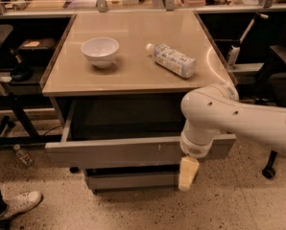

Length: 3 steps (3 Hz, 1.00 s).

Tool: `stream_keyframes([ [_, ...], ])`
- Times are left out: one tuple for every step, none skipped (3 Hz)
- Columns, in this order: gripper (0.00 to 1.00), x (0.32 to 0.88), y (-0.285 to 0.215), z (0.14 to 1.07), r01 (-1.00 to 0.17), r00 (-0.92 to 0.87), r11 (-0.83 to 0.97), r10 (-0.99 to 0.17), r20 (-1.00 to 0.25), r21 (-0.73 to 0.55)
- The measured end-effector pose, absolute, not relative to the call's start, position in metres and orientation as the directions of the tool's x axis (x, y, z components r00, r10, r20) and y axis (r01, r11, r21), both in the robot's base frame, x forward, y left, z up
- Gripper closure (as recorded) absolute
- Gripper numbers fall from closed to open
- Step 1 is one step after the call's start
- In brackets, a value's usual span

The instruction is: Open top drawer

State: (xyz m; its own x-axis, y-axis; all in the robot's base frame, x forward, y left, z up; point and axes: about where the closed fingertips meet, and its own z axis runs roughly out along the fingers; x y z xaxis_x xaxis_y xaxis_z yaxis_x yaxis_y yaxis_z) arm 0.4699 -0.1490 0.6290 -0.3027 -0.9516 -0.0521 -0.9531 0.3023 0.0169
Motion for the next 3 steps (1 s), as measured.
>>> stream_keyframes([
  [0.0, 0.462, -0.153, 0.629, -0.952, -0.306, 0.305, -0.951, -0.043, 0.026],
  [0.0, 0.43, -0.17, 0.631, -0.945, -0.324, 0.323, -0.946, -0.008, 0.062],
  [0.0, 0.429, -0.17, 0.631, -0.944, -0.324, 0.323, -0.946, -0.007, 0.062],
])
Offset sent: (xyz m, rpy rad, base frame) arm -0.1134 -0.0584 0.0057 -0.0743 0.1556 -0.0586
